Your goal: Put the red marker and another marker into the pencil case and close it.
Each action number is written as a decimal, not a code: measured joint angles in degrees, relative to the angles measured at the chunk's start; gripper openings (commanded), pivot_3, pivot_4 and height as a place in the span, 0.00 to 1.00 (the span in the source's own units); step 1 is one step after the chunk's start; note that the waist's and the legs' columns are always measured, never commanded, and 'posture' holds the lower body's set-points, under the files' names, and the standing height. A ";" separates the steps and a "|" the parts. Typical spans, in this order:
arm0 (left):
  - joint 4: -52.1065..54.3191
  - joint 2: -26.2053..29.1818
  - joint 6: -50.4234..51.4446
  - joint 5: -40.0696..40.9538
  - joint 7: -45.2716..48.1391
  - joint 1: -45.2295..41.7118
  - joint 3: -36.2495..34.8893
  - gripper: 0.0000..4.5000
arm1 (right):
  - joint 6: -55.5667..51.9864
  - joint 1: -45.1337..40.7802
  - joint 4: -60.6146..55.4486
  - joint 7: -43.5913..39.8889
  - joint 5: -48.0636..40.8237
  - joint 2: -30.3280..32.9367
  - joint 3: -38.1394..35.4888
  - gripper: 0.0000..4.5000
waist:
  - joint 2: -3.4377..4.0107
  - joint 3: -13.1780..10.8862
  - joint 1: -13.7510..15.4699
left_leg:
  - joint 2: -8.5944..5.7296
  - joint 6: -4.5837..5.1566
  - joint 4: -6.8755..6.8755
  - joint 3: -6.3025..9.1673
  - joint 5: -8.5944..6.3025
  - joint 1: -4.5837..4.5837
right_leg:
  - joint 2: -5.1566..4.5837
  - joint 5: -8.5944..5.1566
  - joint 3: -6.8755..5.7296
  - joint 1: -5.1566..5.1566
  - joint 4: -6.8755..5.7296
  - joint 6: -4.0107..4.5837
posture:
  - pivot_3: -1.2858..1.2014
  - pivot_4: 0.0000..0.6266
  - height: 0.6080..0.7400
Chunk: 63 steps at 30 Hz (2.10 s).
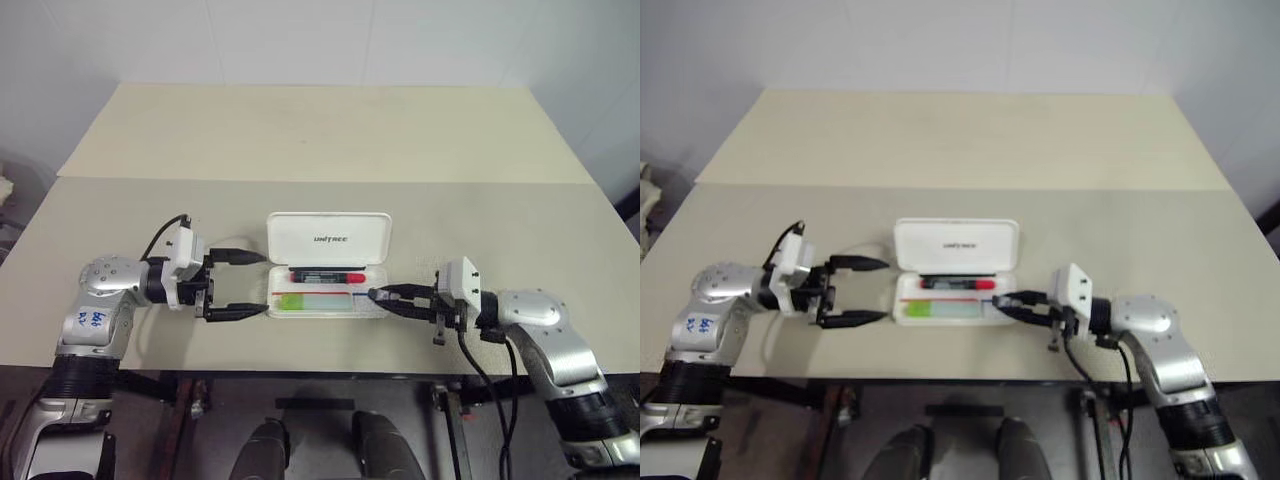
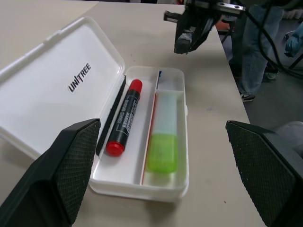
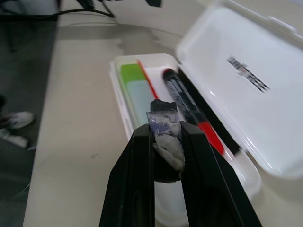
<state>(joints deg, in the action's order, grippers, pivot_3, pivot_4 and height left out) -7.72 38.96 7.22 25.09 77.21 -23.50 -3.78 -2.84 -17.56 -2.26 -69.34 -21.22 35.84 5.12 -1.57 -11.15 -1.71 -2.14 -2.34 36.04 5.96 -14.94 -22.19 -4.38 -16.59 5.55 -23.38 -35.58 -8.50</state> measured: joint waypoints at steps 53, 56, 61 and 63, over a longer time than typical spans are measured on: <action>-9.63 -1.99 -8.03 -0.37 -2.03 -0.10 -0.30 0.24 | 2.35 4.62 0.19 1.71 -2.80 4.46 -14.51 1.00 | 0.02 -0.01 0.12 | -0.04 -0.03 0.02 -0.05 -0.01 -0.01 | -0.06 0.00 0.05 -0.04 -0.03 0.01 | 0.52 0.24 1.00; -11.38 -2.16 -9.23 -0.48 -2.17 -0.31 -0.62 0.02 | 2.34 4.54 0.10 2.20 -2.76 4.46 -14.43 1.00 | 0.02 -0.01 0.13 | -0.04 -0.03 0.01 -0.04 -0.02 -0.02 | -0.06 0.01 0.05 -0.05 -0.02 0.01 | 0.52 0.24 1.00; -11.48 -2.46 -10.25 -0.59 -3.76 -0.26 -0.85 0.01 | 2.35 3.96 0.11 2.59 -2.65 4.46 -14.03 1.00 | 0.02 -0.01 0.12 | -0.04 -0.03 0.02 -0.04 -0.02 -0.02 | -0.06 0.01 0.05 -0.05 -0.03 0.01 | 0.52 0.24 1.00; -11.52 -3.19 -10.52 -0.82 -6.13 -0.06 -1.82 0.01 | 2.37 3.44 0.15 2.62 -2.48 4.46 -13.79 1.00 | 0.02 -0.01 0.09 | -0.03 -0.03 0.02 -0.04 -0.02 -0.01 | -0.06 0.01 0.05 -0.05 -0.04 0.01 | 0.52 0.24 1.00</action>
<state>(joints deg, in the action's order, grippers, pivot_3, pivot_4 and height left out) -19.24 35.77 -3.31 24.27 71.08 -23.56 -5.60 -0.47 -14.11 -2.12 -66.72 -23.69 40.30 -8.67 -1.56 -11.15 -1.62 -2.17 -2.37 36.07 5.92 -14.96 -22.21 -4.44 -16.59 5.60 -23.42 -35.62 -8.50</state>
